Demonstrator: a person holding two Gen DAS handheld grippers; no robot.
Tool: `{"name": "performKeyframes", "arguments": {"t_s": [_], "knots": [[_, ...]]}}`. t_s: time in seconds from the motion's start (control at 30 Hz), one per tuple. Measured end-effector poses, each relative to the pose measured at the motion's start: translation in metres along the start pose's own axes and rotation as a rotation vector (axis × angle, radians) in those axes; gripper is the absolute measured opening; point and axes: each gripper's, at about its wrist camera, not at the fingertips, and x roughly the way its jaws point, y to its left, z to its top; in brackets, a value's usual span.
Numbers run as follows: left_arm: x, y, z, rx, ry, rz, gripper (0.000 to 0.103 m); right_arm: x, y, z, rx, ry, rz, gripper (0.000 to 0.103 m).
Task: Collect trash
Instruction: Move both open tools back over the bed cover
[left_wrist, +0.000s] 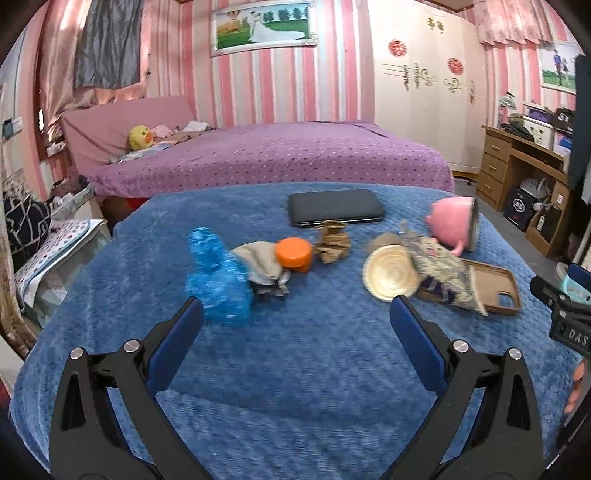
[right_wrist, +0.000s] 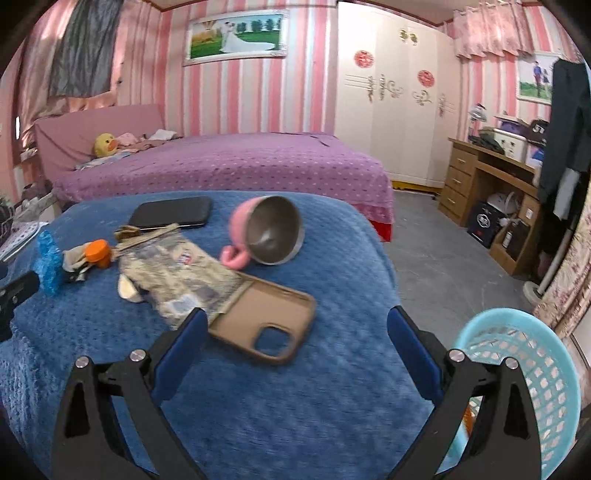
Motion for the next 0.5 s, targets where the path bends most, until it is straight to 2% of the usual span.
{"name": "performKeyframes", "arguments": {"t_s": [0.1, 0.33, 0.5], "knots": [[0.006, 0.019, 0.003, -0.033, 0.021, -0.001, 0.097, 0.001, 0.018, 0.003, -0.047, 0.000, 0.013, 0.096], [0.021, 0.056, 0.008, -0.074, 0.049, 0.055, 0.097, 0.011, 0.053, 0.017, -0.159, 0.011, 0.040, 0.096], [0.037, 0.077, 0.006, -0.101, 0.093, 0.073, 0.097, 0.026, 0.068, 0.017, -0.190, 0.041, 0.063, 0.095]]}}
